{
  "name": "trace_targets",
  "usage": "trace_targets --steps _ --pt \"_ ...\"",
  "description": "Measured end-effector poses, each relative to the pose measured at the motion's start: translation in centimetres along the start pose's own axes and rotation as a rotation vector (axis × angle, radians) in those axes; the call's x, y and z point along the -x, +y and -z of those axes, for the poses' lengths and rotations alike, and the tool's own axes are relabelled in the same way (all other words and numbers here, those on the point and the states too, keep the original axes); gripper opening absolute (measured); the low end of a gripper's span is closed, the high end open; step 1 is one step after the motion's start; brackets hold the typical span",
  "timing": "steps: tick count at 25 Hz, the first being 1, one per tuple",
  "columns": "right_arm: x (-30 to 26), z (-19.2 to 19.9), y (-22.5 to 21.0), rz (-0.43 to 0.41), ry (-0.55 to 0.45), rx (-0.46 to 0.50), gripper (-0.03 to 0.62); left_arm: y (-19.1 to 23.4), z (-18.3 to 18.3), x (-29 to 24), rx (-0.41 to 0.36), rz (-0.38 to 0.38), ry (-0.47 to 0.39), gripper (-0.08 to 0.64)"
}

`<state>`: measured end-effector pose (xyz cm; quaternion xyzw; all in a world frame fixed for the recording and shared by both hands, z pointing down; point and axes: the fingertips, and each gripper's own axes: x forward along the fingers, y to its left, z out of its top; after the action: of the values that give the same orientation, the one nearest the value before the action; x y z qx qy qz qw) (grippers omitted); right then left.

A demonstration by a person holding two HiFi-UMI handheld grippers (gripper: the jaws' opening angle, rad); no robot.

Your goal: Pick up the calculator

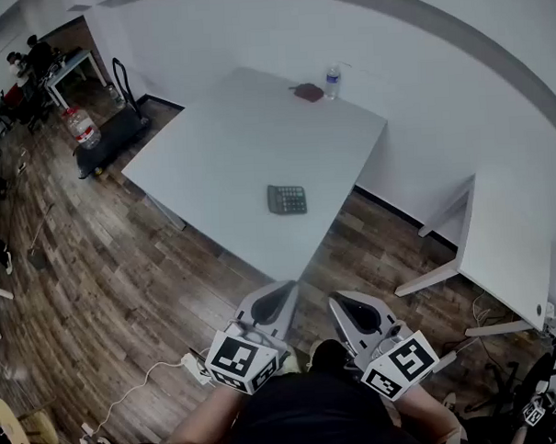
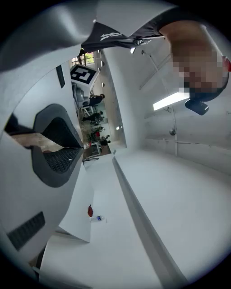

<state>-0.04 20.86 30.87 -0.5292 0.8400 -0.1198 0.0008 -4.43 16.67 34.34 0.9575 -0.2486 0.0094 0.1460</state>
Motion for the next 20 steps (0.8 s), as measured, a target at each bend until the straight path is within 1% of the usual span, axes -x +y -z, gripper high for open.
trace_targets --steps 5,9,14,18,20 --pt "-3.3 -0.5 -1.8 -0.027 0.007 -0.001 0.015 3.4 0.6 -2.6 0.024 -0.030 0.021 0.006" --pt "-6.1 -0.5 -4.1 -0.058 0.021 -0.011 0.015 6.6 1.3 -5.0 0.073 -0.072 0.035 0.006" --pt "-10.0 -1.1 -8.5 -0.102 0.044 -0.033 0.015 11.1 2.5 -9.1 0.128 -0.137 0.069 0.006" --pt "-13.0 -2.4 -12.6 -0.144 0.061 -0.041 0.015 14.7 3.7 -12.7 0.203 -0.177 0.104 0.006" --pt "-14.4 -2.9 -14.2 -0.177 0.082 -0.052 0.015 16.3 4.5 -13.9 0.237 -0.220 0.129 0.006"
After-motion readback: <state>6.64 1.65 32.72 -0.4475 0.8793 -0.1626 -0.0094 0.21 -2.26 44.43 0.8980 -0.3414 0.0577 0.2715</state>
